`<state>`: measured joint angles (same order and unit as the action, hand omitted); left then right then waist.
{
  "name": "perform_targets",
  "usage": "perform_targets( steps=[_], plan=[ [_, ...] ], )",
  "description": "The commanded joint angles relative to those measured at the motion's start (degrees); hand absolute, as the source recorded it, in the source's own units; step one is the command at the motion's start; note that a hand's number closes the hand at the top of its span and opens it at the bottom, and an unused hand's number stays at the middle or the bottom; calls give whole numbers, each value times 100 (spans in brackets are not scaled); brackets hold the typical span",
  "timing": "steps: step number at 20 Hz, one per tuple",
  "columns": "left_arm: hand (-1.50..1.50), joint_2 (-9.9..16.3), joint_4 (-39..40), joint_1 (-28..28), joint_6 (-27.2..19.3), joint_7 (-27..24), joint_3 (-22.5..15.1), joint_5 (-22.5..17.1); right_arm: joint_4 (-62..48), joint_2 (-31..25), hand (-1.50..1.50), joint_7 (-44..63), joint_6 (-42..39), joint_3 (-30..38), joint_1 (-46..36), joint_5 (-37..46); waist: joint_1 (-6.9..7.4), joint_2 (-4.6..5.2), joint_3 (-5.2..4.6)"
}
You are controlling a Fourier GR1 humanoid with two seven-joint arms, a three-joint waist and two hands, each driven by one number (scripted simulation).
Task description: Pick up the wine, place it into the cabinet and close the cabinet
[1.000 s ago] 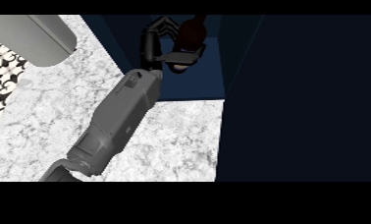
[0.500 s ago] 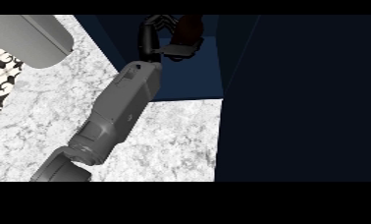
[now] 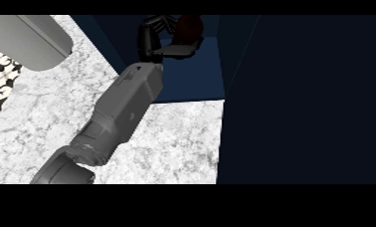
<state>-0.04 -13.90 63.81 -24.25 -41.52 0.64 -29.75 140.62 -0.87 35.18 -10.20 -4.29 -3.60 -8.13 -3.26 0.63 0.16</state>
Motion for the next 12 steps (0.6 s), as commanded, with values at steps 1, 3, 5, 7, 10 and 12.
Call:
perform_targets(
  steps=[1,3,5,7,10,12],
  plan=[
    [150,21,281,215,-106,11,275,-117,303,-56,-150,128,-38,66,48,-339,9,41,-18],
    [150,234,373,168,133,40,268,-79,493,-19,-150,131,-39,-37,236,-288,-7,38,-18],
    [150,101,388,188,127,82,241,-26,575,-70,-150,142,-70,43,309,-344,38,15,-17],
    [150,66,541,-31,95,-224,217,40,404,-21,-150,117,-6,-23,80,-272,5,44,-19],
    [-150,160,646,-13,41,-265,255,62,364,-18,-150,123,14,-2,-13,-259,-29,64,-21],
    [-150,151,722,191,-122,-118,178,183,193,3,-150,-149,-90,13,151,-221,-24,58,-16]
  ],
)
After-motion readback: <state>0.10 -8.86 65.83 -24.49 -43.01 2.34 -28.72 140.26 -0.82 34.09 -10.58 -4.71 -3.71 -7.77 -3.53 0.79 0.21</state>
